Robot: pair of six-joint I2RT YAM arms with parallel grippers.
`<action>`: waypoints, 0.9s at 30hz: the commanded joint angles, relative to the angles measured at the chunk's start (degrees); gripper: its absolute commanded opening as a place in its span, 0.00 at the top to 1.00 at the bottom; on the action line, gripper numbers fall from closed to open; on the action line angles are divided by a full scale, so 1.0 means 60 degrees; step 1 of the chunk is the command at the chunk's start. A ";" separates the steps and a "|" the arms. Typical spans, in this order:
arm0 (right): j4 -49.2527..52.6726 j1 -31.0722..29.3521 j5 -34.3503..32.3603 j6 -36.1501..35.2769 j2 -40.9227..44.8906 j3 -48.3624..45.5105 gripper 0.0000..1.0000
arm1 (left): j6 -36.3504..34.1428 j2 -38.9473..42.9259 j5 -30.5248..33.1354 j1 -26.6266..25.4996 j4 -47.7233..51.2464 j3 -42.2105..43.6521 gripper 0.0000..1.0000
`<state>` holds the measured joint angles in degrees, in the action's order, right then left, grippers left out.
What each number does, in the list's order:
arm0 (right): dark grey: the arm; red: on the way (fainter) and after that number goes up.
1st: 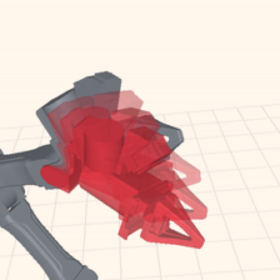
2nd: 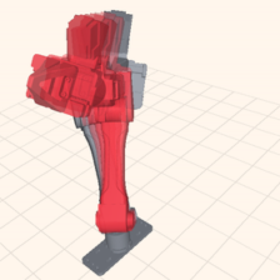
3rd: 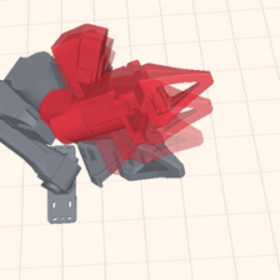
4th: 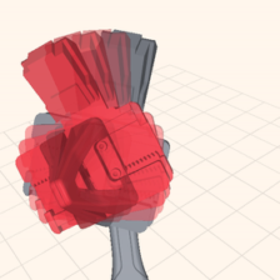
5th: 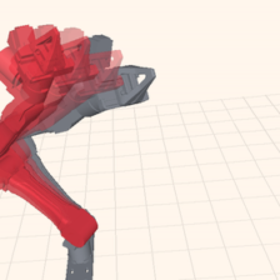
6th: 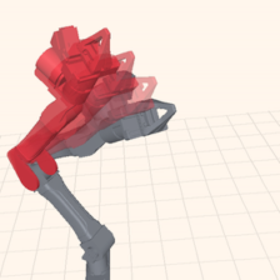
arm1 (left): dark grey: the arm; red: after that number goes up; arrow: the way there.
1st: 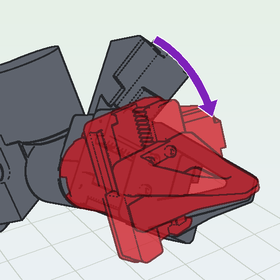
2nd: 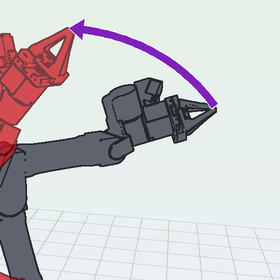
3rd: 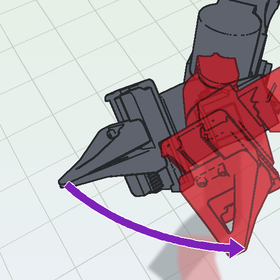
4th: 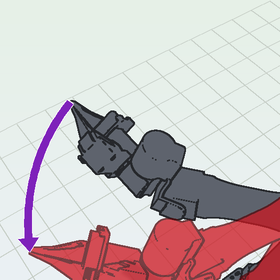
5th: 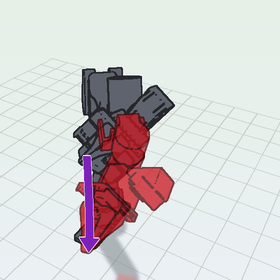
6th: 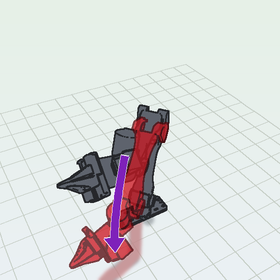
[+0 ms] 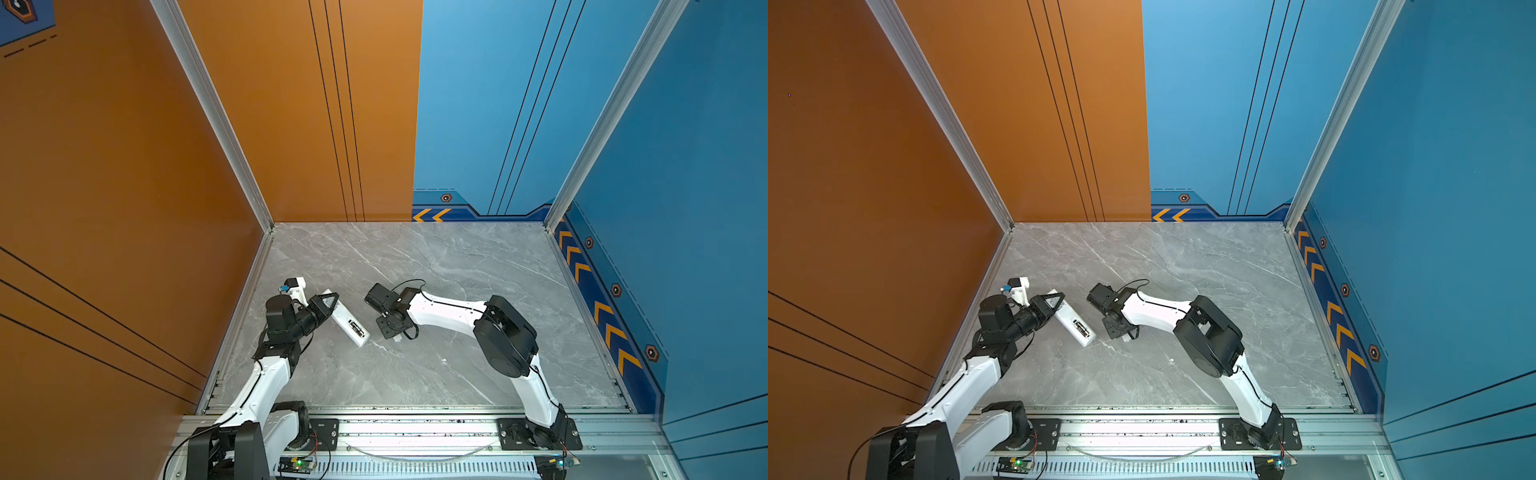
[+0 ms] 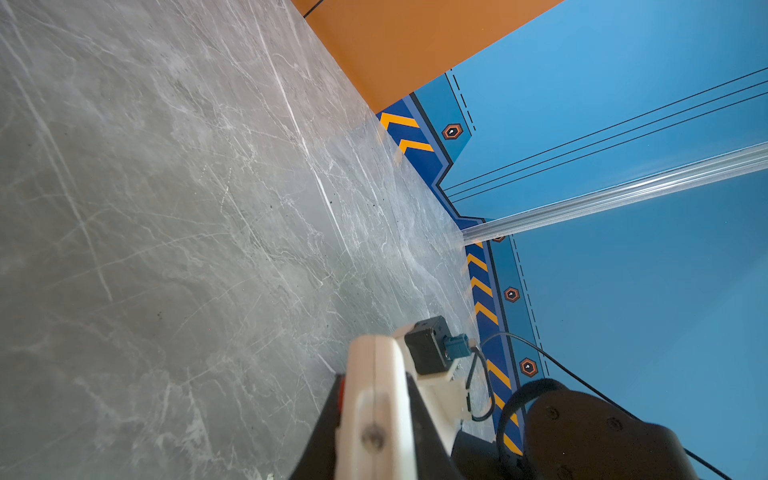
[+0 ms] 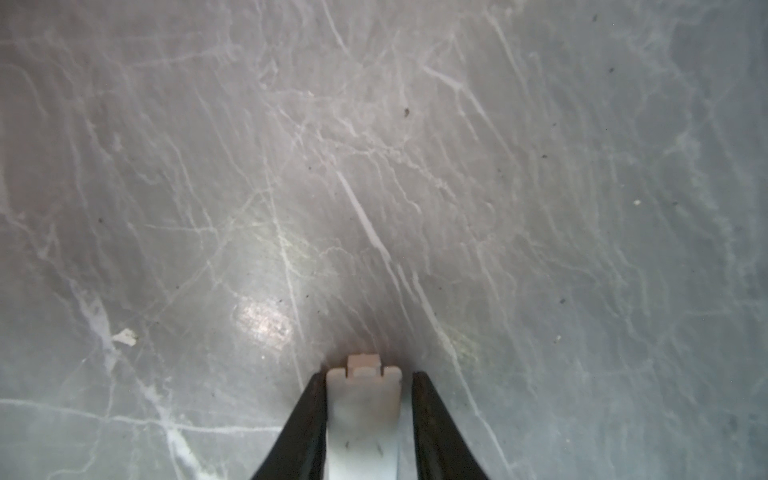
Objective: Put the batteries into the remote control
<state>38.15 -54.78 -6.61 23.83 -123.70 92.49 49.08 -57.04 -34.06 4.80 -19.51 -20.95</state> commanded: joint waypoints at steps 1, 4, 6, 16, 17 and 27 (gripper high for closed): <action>0.0561 0.0100 0.0233 0.0110 -0.0349 -0.0211 0.67 | -0.0025 0.0160 -0.0206 -0.0082 -0.0280 0.0072 1.00; 0.0414 0.0122 0.0389 0.0200 -0.0390 -0.0209 0.67 | -0.0037 0.0175 -0.0203 -0.0096 -0.0283 0.0073 1.00; 0.0365 0.0130 0.0476 0.0229 -0.0404 -0.0217 0.67 | -0.0036 0.0200 -0.0199 -0.0096 -0.0288 0.0068 1.00; 0.0021 0.0148 0.0734 0.0407 -0.0459 -0.0327 0.67 | -0.0038 0.0219 -0.0182 -0.0110 -0.0284 0.0090 1.00; 0.0001 0.0151 0.0757 0.0421 -0.0470 -0.0326 0.67 | -0.0035 0.0219 -0.0190 -0.0111 -0.0279 0.0086 1.00; -0.0045 0.0170 0.0767 0.0440 -0.0557 -0.0394 0.72 | -0.0062 0.0244 -0.0156 -0.0097 -0.0280 0.0093 1.00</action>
<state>36.84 -53.93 -2.83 25.61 -123.76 92.40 49.08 -56.60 -34.06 4.43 -19.51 -20.93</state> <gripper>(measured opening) 0.284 0.199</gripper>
